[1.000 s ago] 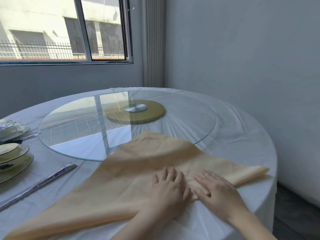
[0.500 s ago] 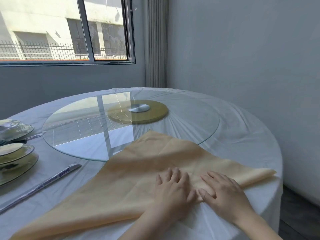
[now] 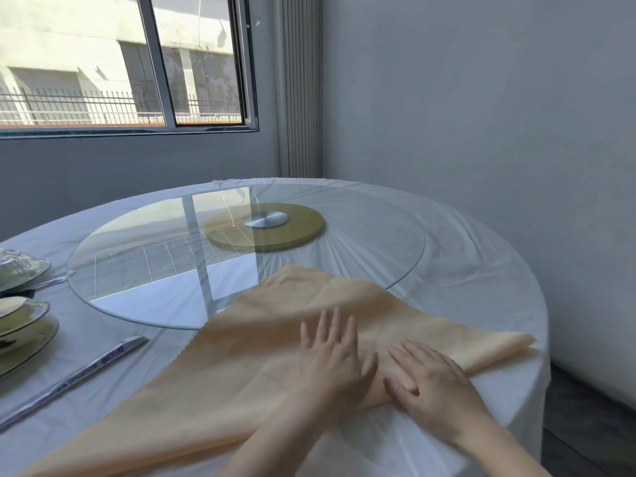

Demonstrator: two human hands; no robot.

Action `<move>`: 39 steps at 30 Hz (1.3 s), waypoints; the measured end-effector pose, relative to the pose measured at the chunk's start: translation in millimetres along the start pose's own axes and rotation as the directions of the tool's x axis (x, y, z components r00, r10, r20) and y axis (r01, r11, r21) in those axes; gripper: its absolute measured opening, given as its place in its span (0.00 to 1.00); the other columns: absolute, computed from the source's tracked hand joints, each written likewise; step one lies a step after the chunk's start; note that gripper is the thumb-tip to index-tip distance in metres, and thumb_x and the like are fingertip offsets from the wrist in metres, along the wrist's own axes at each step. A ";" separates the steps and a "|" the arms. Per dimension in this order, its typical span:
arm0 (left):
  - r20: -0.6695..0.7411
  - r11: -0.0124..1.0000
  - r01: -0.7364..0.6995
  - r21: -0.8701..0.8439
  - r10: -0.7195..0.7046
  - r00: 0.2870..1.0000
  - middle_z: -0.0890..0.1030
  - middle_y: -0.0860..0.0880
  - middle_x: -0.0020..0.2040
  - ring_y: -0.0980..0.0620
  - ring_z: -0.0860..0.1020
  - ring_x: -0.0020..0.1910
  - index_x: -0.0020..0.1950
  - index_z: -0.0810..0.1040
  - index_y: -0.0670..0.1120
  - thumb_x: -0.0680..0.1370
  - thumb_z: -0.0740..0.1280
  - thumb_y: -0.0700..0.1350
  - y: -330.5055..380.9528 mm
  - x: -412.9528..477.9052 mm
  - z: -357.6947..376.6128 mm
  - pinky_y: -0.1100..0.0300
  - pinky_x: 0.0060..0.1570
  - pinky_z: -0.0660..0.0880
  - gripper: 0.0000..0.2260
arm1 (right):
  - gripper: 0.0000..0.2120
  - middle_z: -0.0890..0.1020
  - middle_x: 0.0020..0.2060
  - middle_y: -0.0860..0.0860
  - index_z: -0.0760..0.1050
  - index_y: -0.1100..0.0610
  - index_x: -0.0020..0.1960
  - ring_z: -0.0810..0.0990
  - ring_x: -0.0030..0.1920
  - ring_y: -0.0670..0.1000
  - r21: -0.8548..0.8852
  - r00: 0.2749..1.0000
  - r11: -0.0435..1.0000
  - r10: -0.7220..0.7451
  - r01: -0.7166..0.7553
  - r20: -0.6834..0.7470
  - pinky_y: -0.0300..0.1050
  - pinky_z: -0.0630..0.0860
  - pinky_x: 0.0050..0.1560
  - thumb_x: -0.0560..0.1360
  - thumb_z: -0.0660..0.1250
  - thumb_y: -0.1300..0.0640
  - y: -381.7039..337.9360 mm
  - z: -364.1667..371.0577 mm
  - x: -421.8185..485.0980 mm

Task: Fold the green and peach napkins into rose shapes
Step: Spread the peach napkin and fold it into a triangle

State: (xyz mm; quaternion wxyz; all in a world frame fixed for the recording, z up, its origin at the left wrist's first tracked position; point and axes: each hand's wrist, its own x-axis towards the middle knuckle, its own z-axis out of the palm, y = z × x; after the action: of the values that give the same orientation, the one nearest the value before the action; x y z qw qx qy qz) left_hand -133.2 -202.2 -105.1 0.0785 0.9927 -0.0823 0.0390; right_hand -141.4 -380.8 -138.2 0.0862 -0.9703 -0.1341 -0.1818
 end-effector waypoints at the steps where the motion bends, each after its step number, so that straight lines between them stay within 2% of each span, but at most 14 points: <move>1: -0.051 0.999 0.046 0.027 -0.045 0.998 0.43 0.46 0.78 0.46 0.39 0.76 0.77 0.47 0.48 0.68 0.33 0.66 -3.8 7.2 -4.6 0.42 0.71 0.39 0.41 | 0.25 0.83 0.52 0.46 0.81 0.45 0.53 0.82 0.52 0.45 -0.003 1.000 1.000 0.000 0.000 -0.001 0.43 0.78 0.49 0.69 0.54 0.34 0.4 -1.3 0.5; 4: -0.074 0.979 0.199 0.038 -0.195 0.978 0.45 0.44 0.78 0.42 0.41 0.76 0.77 0.47 0.46 0.78 0.43 0.64 -24.5 29.0 -18.7 0.39 0.70 0.41 0.33 | 0.27 0.82 0.55 0.47 0.80 0.46 0.55 0.80 0.56 0.47 0.003 1.000 1.000 -0.010 0.010 0.016 0.44 0.75 0.54 0.70 0.53 0.33 1.0 -0.3 -0.2; 7: 0.011 0.972 0.232 0.043 -0.233 0.973 0.51 0.44 0.78 0.41 0.47 0.76 0.76 0.52 0.46 0.79 0.45 0.63 -43.6 39.0 -20.1 0.38 0.70 0.46 0.31 | 0.31 0.76 0.64 0.47 0.75 0.46 0.63 0.73 0.65 0.47 0.041 0.999 0.999 -0.034 0.033 0.026 0.43 0.66 0.64 0.70 0.49 0.31 1.9 0.5 1.4; 12: 0.018 0.973 0.223 0.060 -0.224 0.974 0.49 0.44 0.78 0.42 0.45 0.76 0.77 0.51 0.46 0.80 0.45 0.62 -44.4 40.7 -22.4 0.40 0.71 0.45 0.30 | 0.25 0.83 0.52 0.44 0.81 0.44 0.53 0.81 0.53 0.43 0.050 0.995 0.999 0.004 -0.009 0.099 0.41 0.77 0.50 0.70 0.52 0.33 -2.9 -5.7 1.6; 14: -0.018 0.991 0.125 0.047 -0.124 0.992 0.47 0.42 0.78 0.43 0.45 0.76 0.77 0.50 0.42 0.79 0.43 0.61 -23.0 35.7 -19.0 0.44 0.72 0.46 0.32 | 0.23 0.83 0.52 0.44 0.81 0.44 0.53 0.81 0.53 0.43 0.055 0.993 0.998 0.010 -0.016 0.117 0.40 0.77 0.50 0.69 0.54 0.37 -3.8 -7.7 1.2; 16: -0.045 0.996 -0.087 -0.026 0.086 0.995 0.53 0.42 0.77 0.45 0.51 0.76 0.74 0.56 0.40 0.75 0.38 0.59 10.6 23.5 -9.8 0.50 0.71 0.53 0.34 | 0.21 0.82 0.53 0.45 0.80 0.46 0.55 0.80 0.55 0.44 0.032 0.998 0.999 -0.001 -0.001 0.069 0.38 0.76 0.52 0.71 0.54 0.43 -1.7 -6.0 0.7; 18: -0.040 0.973 -0.214 -0.089 0.211 0.977 0.64 0.42 0.71 0.45 0.59 0.72 0.67 0.66 0.41 0.76 0.43 0.51 37.0 13.6 2.5 0.53 0.66 0.60 0.25 | 0.21 0.81 0.56 0.46 0.78 0.50 0.59 0.79 0.57 0.45 0.053 0.999 0.998 -0.018 0.017 0.027 0.38 0.73 0.57 0.73 0.53 0.48 1.2 -3.7 2.2; 20: -0.015 0.975 -0.203 -0.087 0.203 0.979 0.68 0.42 0.66 0.44 0.63 0.69 0.64 0.68 0.41 0.79 0.49 0.44 44.3 13.9 13.1 0.54 0.64 0.61 0.17 | 0.23 0.80 0.58 0.49 0.77 0.54 0.62 0.78 0.59 0.47 0.073 1.000 0.997 -0.016 0.016 -0.004 0.43 0.72 0.60 0.74 0.51 0.50 2.9 -0.6 3.3; 24: 0.009 0.982 -0.184 -0.038 0.184 0.983 0.56 0.42 0.76 0.46 0.52 0.76 0.75 0.54 0.40 0.70 0.31 0.52 37.9 16.0 28.6 0.54 0.73 0.51 0.37 | 0.37 0.65 0.72 0.48 0.62 0.53 0.73 0.61 0.72 0.44 0.130 0.994 0.991 -0.040 0.027 0.103 0.36 0.50 0.71 0.70 0.36 0.43 0.9 -4.4 7.1; 27: 0.013 0.983 -0.169 -0.070 0.170 0.985 0.53 0.43 0.77 0.48 0.49 0.77 0.76 0.51 0.41 0.62 0.27 0.55 40.5 11.8 29.4 0.55 0.73 0.49 0.45 | 0.43 0.54 0.76 0.46 0.52 0.51 0.76 0.49 0.75 0.42 0.097 0.981 0.994 0.021 -0.041 0.194 0.36 0.42 0.72 0.64 0.28 0.41 2.7 -7.4 8.9; 30: 0.008 0.984 -0.144 -0.103 0.146 0.989 0.52 0.45 0.78 0.50 0.48 0.77 0.76 0.51 0.42 0.65 0.28 0.57 41.8 9.7 26.9 0.56 0.73 0.47 0.43 | 0.47 0.48 0.77 0.49 0.47 0.55 0.77 0.44 0.75 0.44 0.002 0.963 0.992 0.119 -0.123 0.241 0.40 0.40 0.73 0.60 0.26 0.41 3.7 -9.6 10.8; 32: 0.042 0.985 -0.119 -0.122 0.125 0.991 0.50 0.46 0.78 0.51 0.46 0.77 0.77 0.49 0.43 0.74 0.35 0.59 41.7 9.5 27.1 0.55 0.73 0.45 0.35 | 0.46 0.47 0.77 0.51 0.44 0.57 0.77 0.43 0.76 0.46 -0.050 0.948 0.987 0.161 -0.154 0.274 0.42 0.39 0.73 0.61 0.27 0.41 6.3 -10.2 11.2; 36: 0.096 0.988 -0.119 -0.101 0.128 0.987 0.46 0.47 0.78 0.51 0.43 0.77 0.77 0.47 0.44 0.80 0.47 0.60 40.9 8.5 25.6 0.53 0.73 0.43 0.31 | 0.33 0.45 0.76 0.53 0.42 0.60 0.76 0.41 0.76 0.48 -0.109 0.899 0.960 0.281 -0.259 0.336 0.43 0.39 0.74 0.77 0.39 0.43 23.4 -16.8 13.1; 39: 0.092 0.988 -0.122 -0.097 0.131 0.987 0.45 0.47 0.78 0.51 0.43 0.76 0.77 0.46 0.45 0.80 0.47 0.61 39.8 8.8 27.0 0.53 0.73 0.42 0.32 | 0.33 0.44 0.76 0.54 0.41 0.61 0.76 0.40 0.76 0.49 -0.133 0.874 0.941 0.338 -0.310 0.348 0.44 0.39 0.74 0.79 0.43 0.41 38.5 -21.0 14.5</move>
State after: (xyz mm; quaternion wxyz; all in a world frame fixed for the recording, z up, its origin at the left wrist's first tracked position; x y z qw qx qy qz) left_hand -129.6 -246.7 -124.9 0.1171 0.9816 -0.1504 -0.0086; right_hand -124.1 -418.5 -118.0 0.0533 -0.9982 0.0235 0.0146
